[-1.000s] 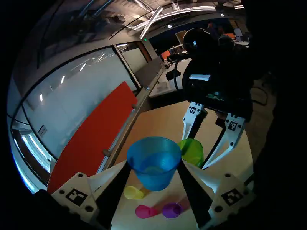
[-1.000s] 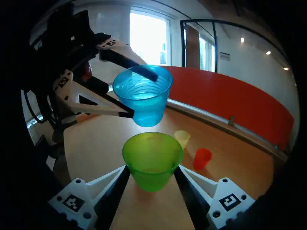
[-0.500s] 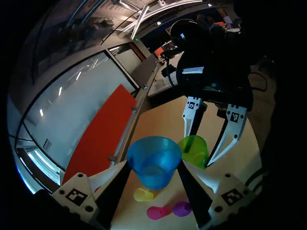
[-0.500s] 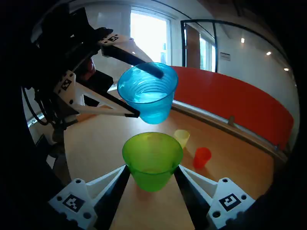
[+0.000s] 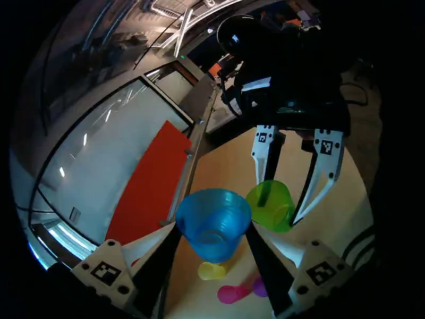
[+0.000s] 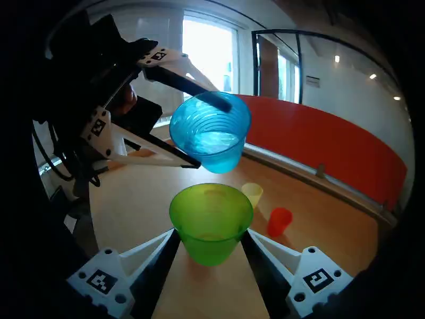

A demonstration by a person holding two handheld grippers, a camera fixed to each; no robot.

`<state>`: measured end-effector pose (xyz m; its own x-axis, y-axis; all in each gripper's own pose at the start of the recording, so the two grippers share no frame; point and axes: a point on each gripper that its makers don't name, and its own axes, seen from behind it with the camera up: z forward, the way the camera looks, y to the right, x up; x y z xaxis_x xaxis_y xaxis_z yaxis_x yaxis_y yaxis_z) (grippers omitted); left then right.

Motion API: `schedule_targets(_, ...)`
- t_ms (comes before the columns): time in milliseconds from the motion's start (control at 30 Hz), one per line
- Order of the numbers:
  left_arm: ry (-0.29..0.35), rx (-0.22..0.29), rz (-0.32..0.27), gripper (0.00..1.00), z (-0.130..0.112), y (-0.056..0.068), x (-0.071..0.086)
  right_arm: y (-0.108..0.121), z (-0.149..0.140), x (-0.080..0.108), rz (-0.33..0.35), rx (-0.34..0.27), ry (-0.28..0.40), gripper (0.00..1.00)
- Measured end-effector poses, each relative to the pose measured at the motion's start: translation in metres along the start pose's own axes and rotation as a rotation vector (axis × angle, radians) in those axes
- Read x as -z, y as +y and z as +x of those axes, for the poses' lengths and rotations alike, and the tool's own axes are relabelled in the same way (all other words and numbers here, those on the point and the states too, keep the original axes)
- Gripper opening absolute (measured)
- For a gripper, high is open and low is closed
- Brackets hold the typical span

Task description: Pour water

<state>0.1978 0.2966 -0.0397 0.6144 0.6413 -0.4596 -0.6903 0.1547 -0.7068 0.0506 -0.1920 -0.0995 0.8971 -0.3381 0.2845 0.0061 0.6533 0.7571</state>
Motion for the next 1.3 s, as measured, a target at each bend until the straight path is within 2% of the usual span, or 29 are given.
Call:
schedule_targets(500,-0.008,-0.104,0.038,0.84,0.0019,-0.0049,-0.0019,0.0009,0.0027,-0.0027,0.0,0.009,0.013,0.84)
schedule_targets(767,-0.006,-0.137,0.048,0.84,0.003,-0.0058,-0.0031,0.0023,0.0039,-0.0035,-0.002,0.015,0.015,0.84)
schedule_targets(1033,-0.01,-0.191,0.062,0.84,0.0041,-0.0075,-0.0042,0.0021,0.006,-0.0054,0.0,0.018,0.015,0.84)
schedule_targets(1300,-0.01,-0.215,0.072,0.84,0.006,-0.0074,-0.0061,0.0023,0.0064,-0.0057,0.0,0.017,0.015,0.83)
